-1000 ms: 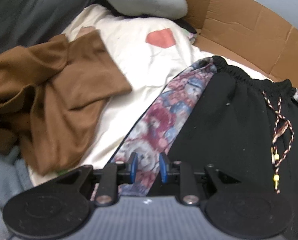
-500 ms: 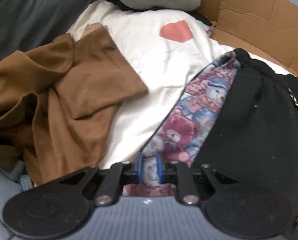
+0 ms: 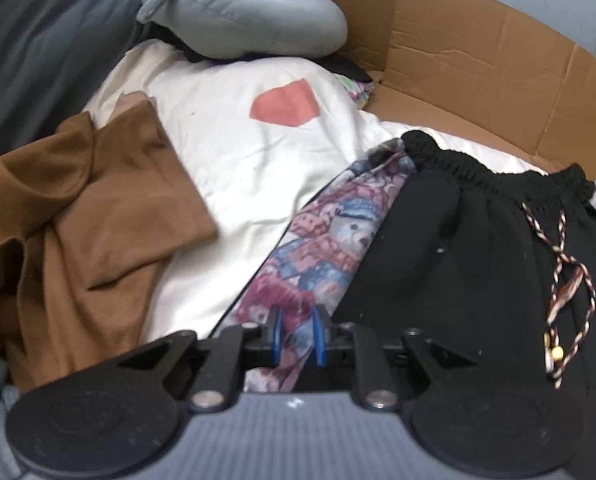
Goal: Fold clothes
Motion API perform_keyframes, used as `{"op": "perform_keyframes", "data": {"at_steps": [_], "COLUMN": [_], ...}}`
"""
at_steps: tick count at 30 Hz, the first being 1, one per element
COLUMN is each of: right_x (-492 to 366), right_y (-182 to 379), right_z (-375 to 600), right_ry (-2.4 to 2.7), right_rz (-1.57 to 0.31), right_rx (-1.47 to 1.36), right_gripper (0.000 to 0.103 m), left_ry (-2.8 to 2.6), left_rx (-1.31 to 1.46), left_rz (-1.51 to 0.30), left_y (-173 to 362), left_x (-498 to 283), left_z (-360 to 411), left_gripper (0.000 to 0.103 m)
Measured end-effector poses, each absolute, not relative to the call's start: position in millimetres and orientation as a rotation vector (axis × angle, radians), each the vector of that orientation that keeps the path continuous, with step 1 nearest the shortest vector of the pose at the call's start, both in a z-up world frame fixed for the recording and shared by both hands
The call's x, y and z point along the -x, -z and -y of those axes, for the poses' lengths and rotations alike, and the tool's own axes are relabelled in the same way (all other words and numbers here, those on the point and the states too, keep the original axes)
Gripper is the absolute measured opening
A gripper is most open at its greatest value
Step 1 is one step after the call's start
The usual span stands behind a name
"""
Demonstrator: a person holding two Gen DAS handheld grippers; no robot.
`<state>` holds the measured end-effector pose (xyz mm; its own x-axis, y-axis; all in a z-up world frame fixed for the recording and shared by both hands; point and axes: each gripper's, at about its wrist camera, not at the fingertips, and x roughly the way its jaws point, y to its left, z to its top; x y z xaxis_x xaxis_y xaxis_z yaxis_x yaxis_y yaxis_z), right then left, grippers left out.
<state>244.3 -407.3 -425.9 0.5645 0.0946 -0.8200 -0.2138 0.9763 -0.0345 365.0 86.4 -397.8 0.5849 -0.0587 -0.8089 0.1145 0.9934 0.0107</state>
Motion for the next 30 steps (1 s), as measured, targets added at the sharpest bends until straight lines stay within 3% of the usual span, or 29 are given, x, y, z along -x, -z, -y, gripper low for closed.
{"op": "perform_keyframes", "data": {"at_steps": [30], "right_x": [-395.7], "right_y": [440.1], "right_z": [343.8], "right_ry": [-0.211], "right_rz": [-0.842], "right_rx": [0.029], "right_gripper": [0.004], "left_ry": [0.149], "left_rx": [-0.129], "left_rz": [-0.921], "left_y": [406.1], "left_x": [-439.5], "left_z": [-33.7], "left_gripper": [0.016]}}
